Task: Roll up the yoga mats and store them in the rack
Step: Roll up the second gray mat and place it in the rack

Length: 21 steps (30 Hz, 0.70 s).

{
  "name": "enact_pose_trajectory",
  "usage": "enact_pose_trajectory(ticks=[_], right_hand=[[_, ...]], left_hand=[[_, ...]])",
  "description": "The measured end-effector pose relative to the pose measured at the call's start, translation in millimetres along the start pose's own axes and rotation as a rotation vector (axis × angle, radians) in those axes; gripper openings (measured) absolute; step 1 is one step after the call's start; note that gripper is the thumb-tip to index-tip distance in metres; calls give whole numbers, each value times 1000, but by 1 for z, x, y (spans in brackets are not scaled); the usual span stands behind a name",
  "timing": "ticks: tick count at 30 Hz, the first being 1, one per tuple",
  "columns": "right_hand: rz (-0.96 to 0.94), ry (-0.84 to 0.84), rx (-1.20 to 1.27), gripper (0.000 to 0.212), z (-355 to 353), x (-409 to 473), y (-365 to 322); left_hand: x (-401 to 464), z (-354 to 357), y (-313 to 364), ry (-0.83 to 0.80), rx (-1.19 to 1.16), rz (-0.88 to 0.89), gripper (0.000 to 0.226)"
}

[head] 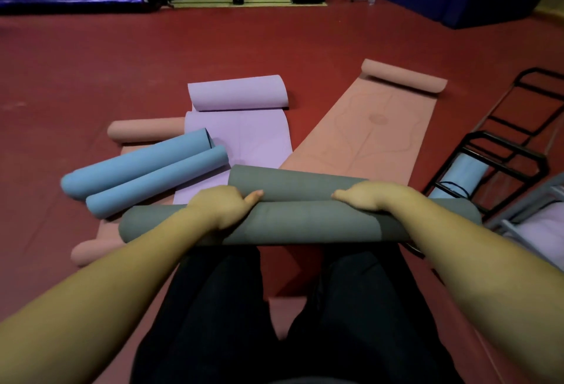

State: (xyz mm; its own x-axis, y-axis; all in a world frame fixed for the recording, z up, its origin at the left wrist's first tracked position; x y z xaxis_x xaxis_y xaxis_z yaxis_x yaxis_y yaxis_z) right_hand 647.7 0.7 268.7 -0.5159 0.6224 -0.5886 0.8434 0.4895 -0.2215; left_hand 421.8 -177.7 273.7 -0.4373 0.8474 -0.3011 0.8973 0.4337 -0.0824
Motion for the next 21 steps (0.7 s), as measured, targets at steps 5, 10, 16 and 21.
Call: enact_pose_trajectory(ticks=[5,10,16,21], right_hand=[[-2,-96,10,71,27,14,7],[-194,316,81,45,9,5,4],[-261,557,21,46,7,-24,7],[-236,709,-126,59,37,-41,13]], left_hand=[[8,20,-1,-179,-59,-11,86],[17,24,-1,-203,-106,-8,83],[34,23,-1,-243,-180,12,72],[53,30,-2,-309,-269,25,64]])
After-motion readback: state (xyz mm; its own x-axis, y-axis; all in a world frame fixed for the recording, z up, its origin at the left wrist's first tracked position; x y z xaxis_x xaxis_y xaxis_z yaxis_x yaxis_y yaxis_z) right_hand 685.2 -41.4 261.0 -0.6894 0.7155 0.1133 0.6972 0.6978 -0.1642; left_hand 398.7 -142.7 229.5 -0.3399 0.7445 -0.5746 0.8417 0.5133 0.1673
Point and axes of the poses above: each hand's wrist, its own x-axis towards the middle knuckle, its own z-axis out of the palm, y = z × x, the point moved 7 cm from there along x, towards the middle knuckle, and after that the axes turned 8 degrees about x, right-handed, at the moved point
